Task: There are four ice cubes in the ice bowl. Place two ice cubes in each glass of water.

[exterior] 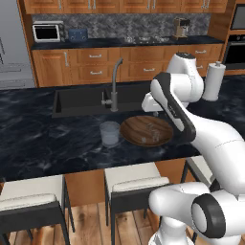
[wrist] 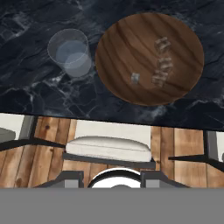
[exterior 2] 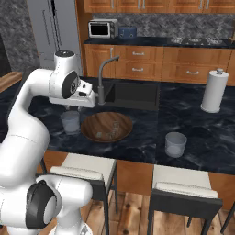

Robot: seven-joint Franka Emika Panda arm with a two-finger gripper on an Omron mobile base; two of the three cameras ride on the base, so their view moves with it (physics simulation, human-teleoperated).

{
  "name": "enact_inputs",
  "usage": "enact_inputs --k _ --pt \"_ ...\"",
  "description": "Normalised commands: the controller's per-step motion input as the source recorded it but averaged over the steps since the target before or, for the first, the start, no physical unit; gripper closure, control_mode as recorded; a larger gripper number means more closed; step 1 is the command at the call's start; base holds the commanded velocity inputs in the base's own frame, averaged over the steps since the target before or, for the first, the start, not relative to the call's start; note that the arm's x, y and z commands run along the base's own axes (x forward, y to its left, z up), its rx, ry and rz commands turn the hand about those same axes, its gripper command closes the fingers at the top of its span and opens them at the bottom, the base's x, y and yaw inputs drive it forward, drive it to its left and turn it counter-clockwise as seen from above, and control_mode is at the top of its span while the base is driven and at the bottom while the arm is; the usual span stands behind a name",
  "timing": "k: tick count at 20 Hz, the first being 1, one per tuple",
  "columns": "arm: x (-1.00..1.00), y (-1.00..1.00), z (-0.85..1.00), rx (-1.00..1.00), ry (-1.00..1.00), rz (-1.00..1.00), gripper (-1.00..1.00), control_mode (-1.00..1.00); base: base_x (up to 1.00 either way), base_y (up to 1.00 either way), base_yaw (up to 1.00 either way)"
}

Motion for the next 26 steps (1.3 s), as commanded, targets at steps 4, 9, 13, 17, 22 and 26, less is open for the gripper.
enact_inputs --k 4,9,13,17,22,26 --pt "0.00 -0.02 -0.01 0.00 0.00 0.01 -1.00 -1.00 0.00 0.00 0.00" --pt "0.00 0.00 -0.03 0.00 0.00 -0.05 -1.00 -1.00 0.00 0.00 0.00" --pt "0.00 0.00 -0.14 0.00 0.00 -0.17 -1.00 -1.00 0.00 0.00 0.00" --pt "0.01 0.00 -0.11 0.00 0.02 -0.15 -1.00 -1.00 0.00 0.00 0.00" --pt "0.10 0.00 -0.17 0.00 0.13 -0.06 -1.00 -1.00 0.00 0.00 0.00" --pt "0.17 -0.06 -0.19 0.02 0.14 0.00 -1.00 -1.00 0.00 0.00 0.00"
